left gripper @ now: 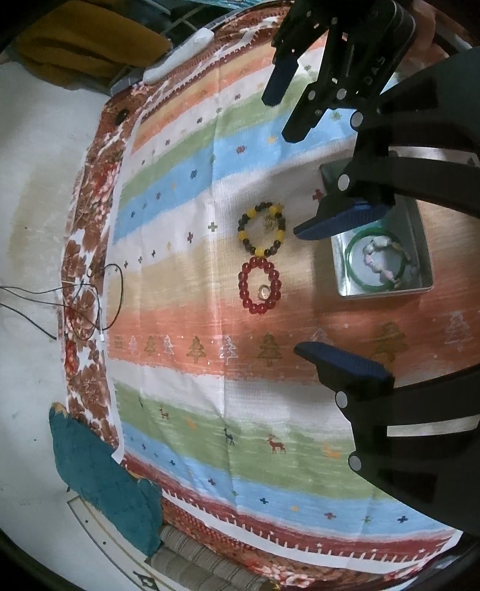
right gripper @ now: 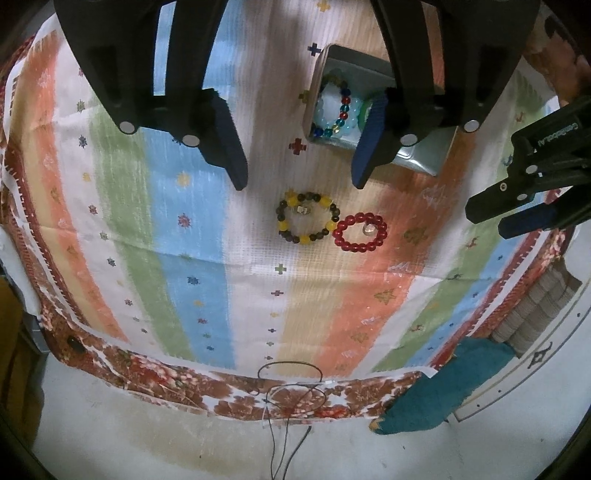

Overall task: Organize jewelry
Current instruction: 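Move both open tools toward the red and yellow-black bracelets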

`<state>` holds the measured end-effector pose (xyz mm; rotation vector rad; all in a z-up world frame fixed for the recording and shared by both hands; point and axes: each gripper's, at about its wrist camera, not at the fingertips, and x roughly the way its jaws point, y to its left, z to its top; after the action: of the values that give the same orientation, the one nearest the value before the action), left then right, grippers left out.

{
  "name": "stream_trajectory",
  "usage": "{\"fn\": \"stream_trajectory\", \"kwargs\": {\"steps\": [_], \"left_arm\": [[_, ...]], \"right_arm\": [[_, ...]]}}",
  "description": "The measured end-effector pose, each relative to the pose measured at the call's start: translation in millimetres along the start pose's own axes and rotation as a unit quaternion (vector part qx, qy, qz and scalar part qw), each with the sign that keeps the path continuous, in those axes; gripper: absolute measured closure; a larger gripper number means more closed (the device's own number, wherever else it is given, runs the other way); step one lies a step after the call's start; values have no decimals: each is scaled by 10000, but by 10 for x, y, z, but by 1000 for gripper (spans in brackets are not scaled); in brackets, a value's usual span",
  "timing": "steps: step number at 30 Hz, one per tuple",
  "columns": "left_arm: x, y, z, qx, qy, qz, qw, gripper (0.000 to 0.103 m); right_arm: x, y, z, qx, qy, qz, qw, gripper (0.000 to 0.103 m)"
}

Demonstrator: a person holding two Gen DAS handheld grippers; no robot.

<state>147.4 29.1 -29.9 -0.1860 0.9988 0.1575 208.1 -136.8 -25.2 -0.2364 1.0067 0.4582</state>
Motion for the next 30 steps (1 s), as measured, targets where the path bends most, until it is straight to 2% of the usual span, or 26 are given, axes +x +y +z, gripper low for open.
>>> {"fn": "stream_trajectory", "kwargs": {"steps": [6,16,30], "left_arm": [[186,48,111,15,201,138,9997,40],[487,125,280,31,475,310,9984,35],[775,121,439,226,722,402,9963,30]], "right_arm": [[135,-32,105,-12,128,-48,9999,40],[391,-103,233,43,374,-83,9993,31],[748,-181,345,136,727,-63,9972,28]]}}
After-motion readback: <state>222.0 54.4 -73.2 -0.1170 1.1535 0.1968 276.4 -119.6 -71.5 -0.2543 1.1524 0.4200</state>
